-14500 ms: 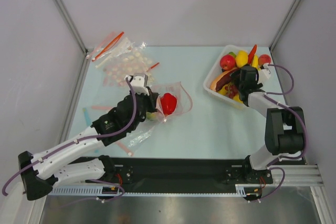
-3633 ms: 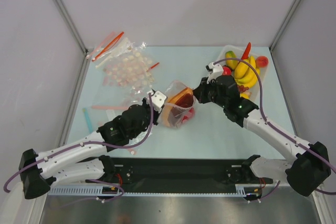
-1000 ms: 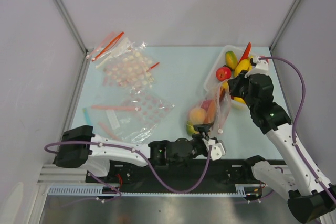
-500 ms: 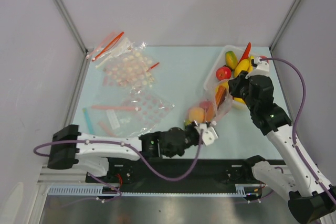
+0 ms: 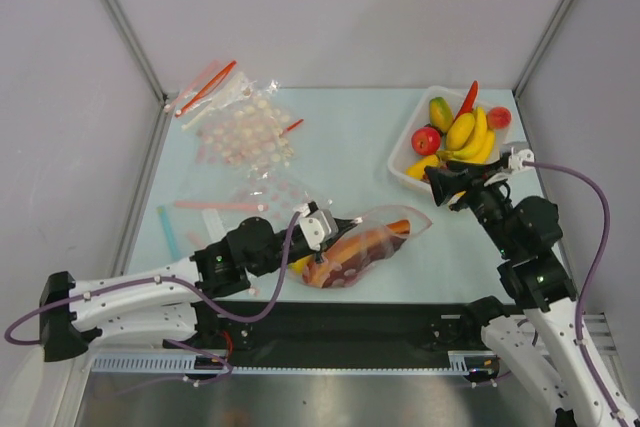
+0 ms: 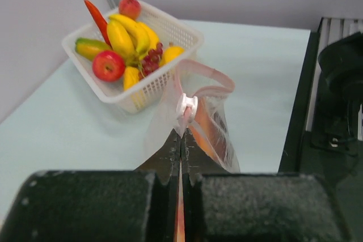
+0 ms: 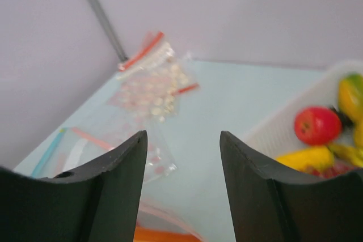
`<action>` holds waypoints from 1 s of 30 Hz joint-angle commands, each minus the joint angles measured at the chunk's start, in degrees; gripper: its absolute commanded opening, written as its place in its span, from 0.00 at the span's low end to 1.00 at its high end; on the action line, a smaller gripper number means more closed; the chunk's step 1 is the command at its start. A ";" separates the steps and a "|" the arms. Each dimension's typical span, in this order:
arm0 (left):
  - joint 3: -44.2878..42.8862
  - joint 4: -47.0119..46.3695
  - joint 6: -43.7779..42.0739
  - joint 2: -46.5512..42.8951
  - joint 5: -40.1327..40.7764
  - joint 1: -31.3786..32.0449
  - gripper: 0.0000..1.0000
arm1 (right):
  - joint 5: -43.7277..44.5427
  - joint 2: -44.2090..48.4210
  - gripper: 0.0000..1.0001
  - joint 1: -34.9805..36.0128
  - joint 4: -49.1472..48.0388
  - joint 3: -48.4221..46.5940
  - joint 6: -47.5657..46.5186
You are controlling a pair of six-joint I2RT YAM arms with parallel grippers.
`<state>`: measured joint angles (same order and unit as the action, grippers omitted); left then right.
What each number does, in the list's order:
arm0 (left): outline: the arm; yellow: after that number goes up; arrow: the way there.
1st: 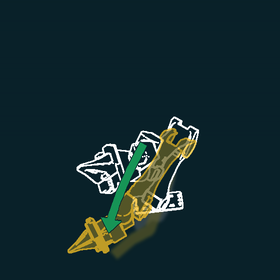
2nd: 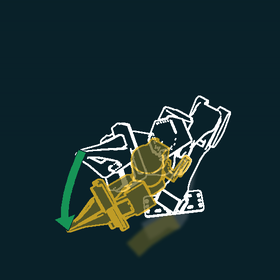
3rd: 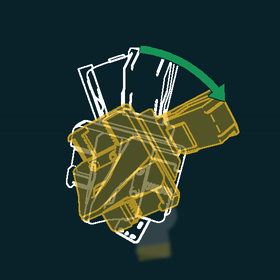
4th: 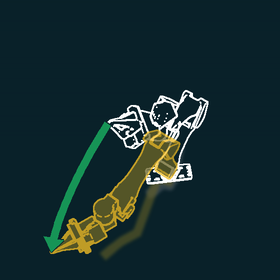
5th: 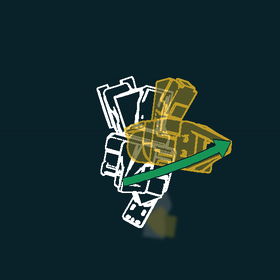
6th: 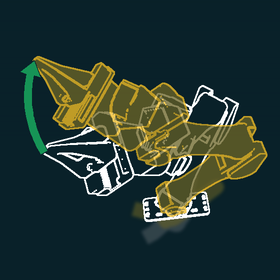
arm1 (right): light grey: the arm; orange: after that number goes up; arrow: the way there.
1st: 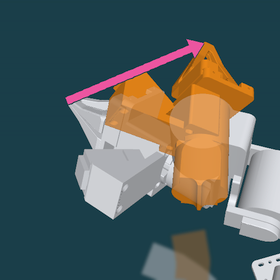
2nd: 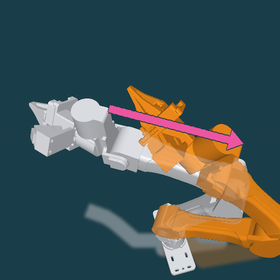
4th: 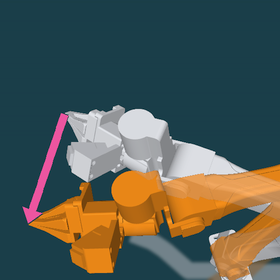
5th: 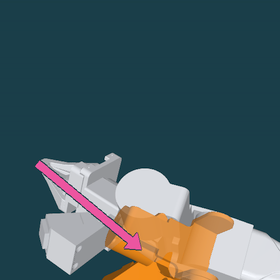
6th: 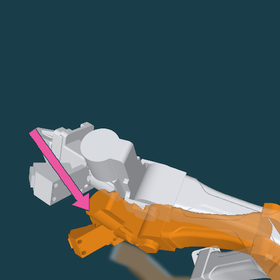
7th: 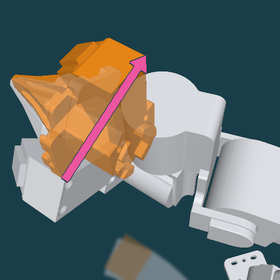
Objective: Place the food in the zip-top bag and seal the zipper
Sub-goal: Zip the zipper food storage bag at the center of the board.
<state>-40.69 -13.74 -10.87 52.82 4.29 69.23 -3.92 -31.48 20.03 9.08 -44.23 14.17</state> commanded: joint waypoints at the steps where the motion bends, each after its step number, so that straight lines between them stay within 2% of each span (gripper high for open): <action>1: 1.14 -2.17 3.05 -0.08 -1.91 -0.33 0.00 | -18.80 2.92 0.59 0.01 -11.88 2.29 -4.94; 4: 0.52 -0.68 2.88 -0.52 -2.54 -0.33 0.00 | -32.61 3.36 0.48 0.18 -17.85 3.88 -5.56; 6: 0.52 0.64 2.26 -1.75 -2.54 -0.33 0.00 | -39.02 3.01 0.47 0.71 -22.43 4.59 -5.47; 9: 1.75 0.73 1.91 -3.76 -2.97 -0.33 0.00 | -42.74 1.61 0.45 3.95 -24.55 4.77 -7.05; 14: 2.81 0.38 1.91 -5.18 -3.86 -0.33 0.00 | -37.22 -2.70 0.45 14.57 -21.22 3.98 -13.98; 18: 3.24 0.38 1.91 -6.32 -3.77 -0.41 0.00 | -39.83 -6.65 0.46 19.51 -22.26 6.25 -24.77; 21: 3.68 0.29 2.08 -7.20 -3.85 -0.33 0.00 | -37.66 -7.63 0.47 22.75 -21.31 6.52 -29.53; 26: 3.77 0.46 2.17 -6.94 -5.61 -0.41 0.00 | -38.00 -8.24 0.52 23.83 -20.95 6.96 -31.49; 30: 2.54 1.78 2.17 -5.01 -7.37 -0.33 0.00 | -38.79 -8.68 0.52 24.09 -20.60 6.96 -32.63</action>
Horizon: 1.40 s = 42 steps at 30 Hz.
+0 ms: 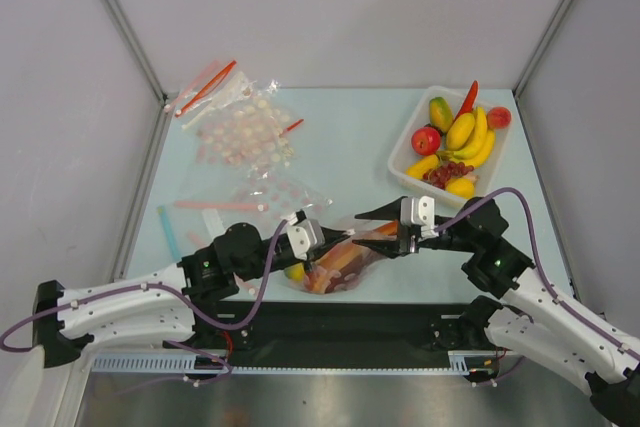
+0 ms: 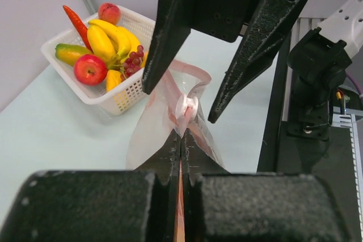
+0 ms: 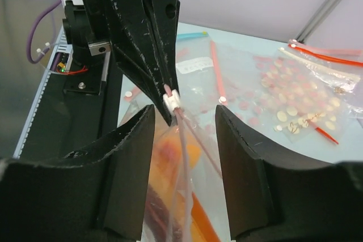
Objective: Place the food in the zip-top bag and seal the zipper
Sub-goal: Zip the zipper food storage bag at the center of the board.
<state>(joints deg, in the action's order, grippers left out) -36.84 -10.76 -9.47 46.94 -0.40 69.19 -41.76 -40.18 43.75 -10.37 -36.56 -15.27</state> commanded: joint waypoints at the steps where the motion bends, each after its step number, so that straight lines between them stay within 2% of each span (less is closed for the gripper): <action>1: -1.57 -0.93 0.77 1.22 -3.19 -0.28 0.00 | -0.87 0.02 0.51 0.55 -1.32 -0.62 -3.28; 4: -1.92 -0.58 0.78 1.75 -3.72 -0.37 0.00 | -0.61 -0.33 0.42 0.90 -0.71 -0.88 -3.80; 5: -2.01 -0.57 0.86 1.75 -3.73 -0.28 0.00 | -0.52 -0.59 0.33 0.99 -0.44 -1.15 -3.89; 9: -1.66 -0.66 0.69 0.61 -3.03 -0.28 0.00 | -0.34 -1.21 0.17 1.08 0.70 -1.94 -4.33; 12: -1.04 -1.01 0.95 -0.35 -2.23 -0.28 0.00 | -0.78 -1.39 0.18 0.99 0.88 -2.12 -4.24; 13: -0.87 -1.19 0.95 -0.53 -2.15 -0.28 0.00 | -1.04 -1.56 0.20 1.08 0.88 -2.20 -4.24; 14: -0.87 -1.19 0.86 -0.79 -2.14 -0.28 0.00 | -1.48 -1.48 0.28 1.16 0.88 -2.20 -4.16; 16: -0.78 -1.10 0.86 -0.80 -1.97 -0.37 0.00 | -2.89 -1.48 0.31 1.17 0.88 -2.20 -4.24; 22: -1.04 -0.92 0.86 -0.53 -2.14 -0.28 0.00 | -4.47 -2.18 0.26 1.17 1.93 -2.91 -4.68; 24: -0.95 -0.92 0.77 -0.62 -1.97 -0.28 0.00 | -4.74 -2.35 0.12 1.17 2.28 -3.26 -4.77; 27: -0.95 -0.75 0.86 -0.88 -0.83 -0.37 0.00 | -4.21 -2.09 0.00 1.17 2.29 -3.26 -4.68; 33: -0.16 -0.75 0.95 -3.69 2.16 -0.37 0.00 | -2.45 -2.35 0.00 1.25 2.55 -3.26 -4.25; 42: 4.23 -4.09 0.25 -12.82 6.20 -0.28 0.00 | -0.26 -3.41 0.00 1.25 3.87 -4.31 -3.63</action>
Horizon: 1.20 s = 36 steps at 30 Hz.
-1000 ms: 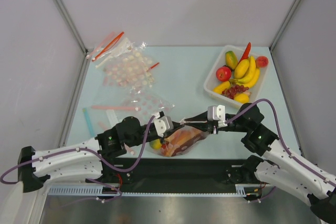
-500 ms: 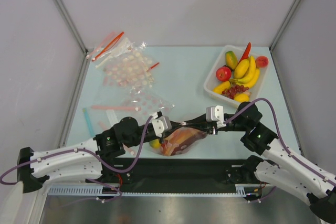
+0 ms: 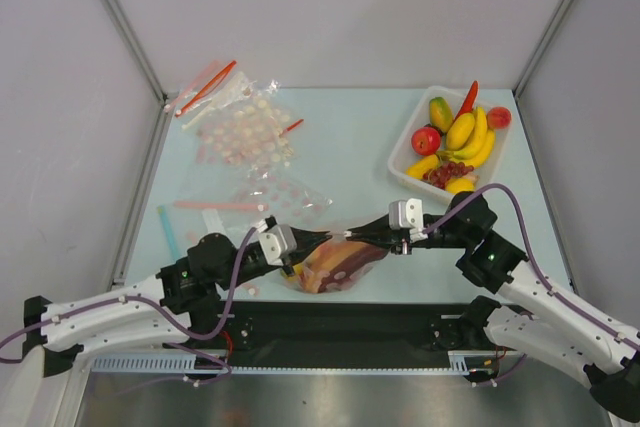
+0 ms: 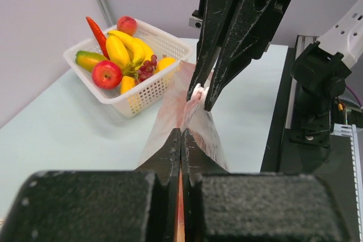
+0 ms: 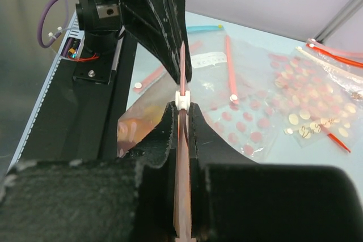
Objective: Place the food in the zip-top bag and seal the zipper
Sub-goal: Zip the zipper food storage bag at the center of the board.
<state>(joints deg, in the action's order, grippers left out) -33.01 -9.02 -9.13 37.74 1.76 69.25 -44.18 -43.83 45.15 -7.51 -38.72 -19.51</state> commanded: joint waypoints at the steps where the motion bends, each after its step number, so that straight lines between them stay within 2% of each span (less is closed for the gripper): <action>1: 0.76 -6.19 -0.10 -4.16 4.22 -0.35 0.00 | 2.61 0.33 0.00 -0.23 1.26 -2.24 0.61; 6: 1.72 -6.19 -0.02 -7.76 8.51 -0.43 0.00 | 5.60 0.59 0.00 -0.23 1.79 -2.24 0.87; 14: 6.73 -8.21 1.22 -17.24 35.29 -0.43 0.00 | 8.32 -0.02 0.00 -0.32 2.41 -2.76 2.10; 19: 11.55 -11.72 -0.19 -26.47 47.18 -0.35 0.00 | 9.46 -0.37 0.00 -0.50 3.20 -3.29 2.72; 21: 12.97 -12.86 -0.54 -32.27 50.08 -0.35 0.00 | 11.04 -0.55 0.00 -0.67 3.64 -3.47 2.90; 25: 15.96 -14.88 -1.07 -39.56 50.45 -0.17 0.00 | 15.96 -0.29 0.00 -2.33 4.17 -3.29 4.21; 28: 16.49 -16.20 -2.82 -39.32 46.42 0.09 0.00 | 13.26 -0.11 0.00 -4.53 3.03 -2.68 5.00; 29: 16.40 -16.56 -3.18 -38.45 43.79 0.09 0.03 | 11.68 -0.11 0.00 -4.54 2.68 -2.59 5.35; 30: 15.62 -16.82 -3.44 -35.65 40.20 0.18 0.16 | 11.06 -0.63 0.00 -4.54 2.41 -2.68 5.36; 32: 14.04 -15.51 -3.27 -32.04 30.53 0.09 0.35 | 10.00 -1.08 0.00 -4.54 2.50 -2.85 5.18; 33: 12.03 -13.50 -3.09 -30.46 27.63 0.18 0.56 | 9.99 -1.17 0.00 -4.54 2.67 -2.94 5.09; 35: 9.74 -10.69 -2.83 -25.18 19.45 0.09 0.72 | 10.00 -1.34 0.00 -4.63 2.76 -2.94 5.18; 36: 8.68 -8.32 -3.00 -23.43 17.33 0.09 0.84 | 9.82 -1.34 0.00 -4.54 2.85 -3.03 5.18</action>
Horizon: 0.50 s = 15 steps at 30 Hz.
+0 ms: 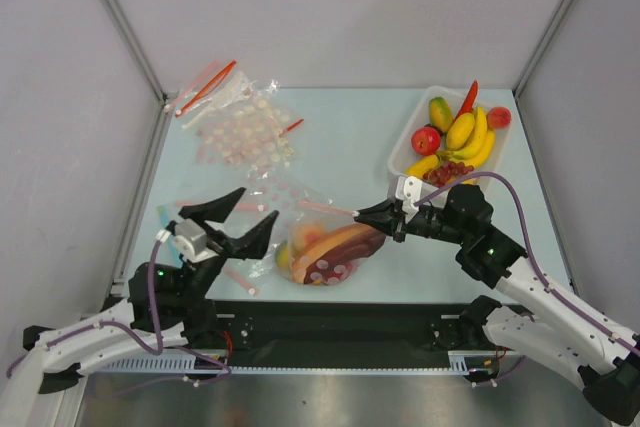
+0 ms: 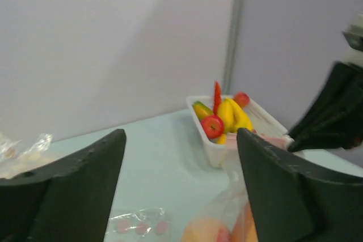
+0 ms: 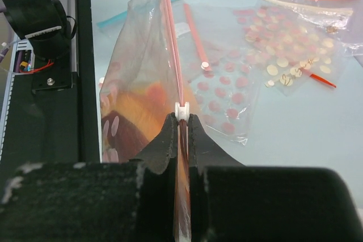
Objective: Place the food in the zip-top bag and seal the zipper
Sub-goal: Zip the zipper food storage bag at the center of the board.
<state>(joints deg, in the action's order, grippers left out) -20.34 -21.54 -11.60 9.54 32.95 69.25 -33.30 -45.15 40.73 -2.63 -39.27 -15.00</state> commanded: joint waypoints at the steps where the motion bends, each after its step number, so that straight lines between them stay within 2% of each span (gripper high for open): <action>1: -5.40 4.75 -0.62 7.57 -16.92 0.18 0.88 | -1.41 0.06 0.00 -0.12 -2.11 -2.40 0.68; 3: -6.99 5.80 -0.53 10.49 -18.00 0.18 0.94 | -1.85 0.06 0.00 -0.12 -2.29 -2.39 0.68; 6: -8.49 7.38 -0.18 15.23 -16.96 0.18 0.97 | -2.30 0.41 0.00 -0.04 -2.29 -2.40 0.59; 10: -10.42 8.44 0.52 19.81 -16.16 0.09 0.98 | -3.18 0.50 0.00 -0.04 -2.38 -2.31 0.68; 15: -11.21 8.27 0.96 23.58 -17.74 0.09 0.95 | -3.70 0.41 0.00 -0.04 -2.55 -2.39 0.77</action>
<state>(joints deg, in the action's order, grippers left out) -28.29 -12.67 -11.49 31.40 17.19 69.25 -35.81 -45.23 40.73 -2.63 -39.27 -15.00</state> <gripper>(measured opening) 0.949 0.044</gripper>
